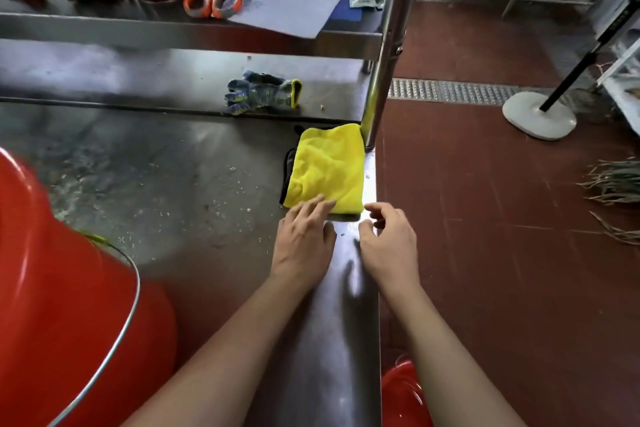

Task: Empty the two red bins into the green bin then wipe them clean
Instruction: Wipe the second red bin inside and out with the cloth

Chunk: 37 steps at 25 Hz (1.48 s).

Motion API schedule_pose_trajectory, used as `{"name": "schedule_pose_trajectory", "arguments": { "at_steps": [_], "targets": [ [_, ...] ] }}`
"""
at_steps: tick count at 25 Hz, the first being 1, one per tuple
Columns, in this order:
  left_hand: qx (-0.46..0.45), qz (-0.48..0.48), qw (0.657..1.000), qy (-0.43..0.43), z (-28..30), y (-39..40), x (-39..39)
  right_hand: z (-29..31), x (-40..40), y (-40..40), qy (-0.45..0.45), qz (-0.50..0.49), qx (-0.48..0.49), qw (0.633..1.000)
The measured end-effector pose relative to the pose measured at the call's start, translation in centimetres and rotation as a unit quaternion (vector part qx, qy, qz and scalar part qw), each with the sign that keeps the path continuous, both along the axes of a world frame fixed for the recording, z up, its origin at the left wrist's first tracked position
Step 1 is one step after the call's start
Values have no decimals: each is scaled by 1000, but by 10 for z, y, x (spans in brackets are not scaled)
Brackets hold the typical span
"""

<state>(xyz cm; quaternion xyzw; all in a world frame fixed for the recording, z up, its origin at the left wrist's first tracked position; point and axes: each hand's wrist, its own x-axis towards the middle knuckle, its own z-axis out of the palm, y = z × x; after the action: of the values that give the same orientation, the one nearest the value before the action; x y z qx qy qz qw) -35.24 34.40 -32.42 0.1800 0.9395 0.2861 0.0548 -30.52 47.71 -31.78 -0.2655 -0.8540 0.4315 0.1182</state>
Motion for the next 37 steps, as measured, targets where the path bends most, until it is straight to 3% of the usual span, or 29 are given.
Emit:
{"name": "schedule_pose_trajectory", "arguments": {
  "at_steps": [12,17,21,25,29,32,37],
  "targets": [
    [-196,-21,978,74,-30,22,-35,-15,10,6,6,-24,-28,999],
    [-150,9,980,132,-33,22,-39,-15,19,6,-3,-30,-39,999],
    [-118,15,988,100,-24,20,-34,-9,21,6,3,-35,-51,998],
    [-20,51,991,120,1,14,-10,-1,22,-7,1,-59,-158,986],
    [33,59,993,97,18,8,27,-19,16,-10,-10,-129,-378,917],
    [68,36,995,70,28,0,57,-4,23,-14,-24,-161,-483,860],
    [128,-31,991,-20,42,-17,94,18,52,-32,-31,-86,-679,728]
  ]
}}
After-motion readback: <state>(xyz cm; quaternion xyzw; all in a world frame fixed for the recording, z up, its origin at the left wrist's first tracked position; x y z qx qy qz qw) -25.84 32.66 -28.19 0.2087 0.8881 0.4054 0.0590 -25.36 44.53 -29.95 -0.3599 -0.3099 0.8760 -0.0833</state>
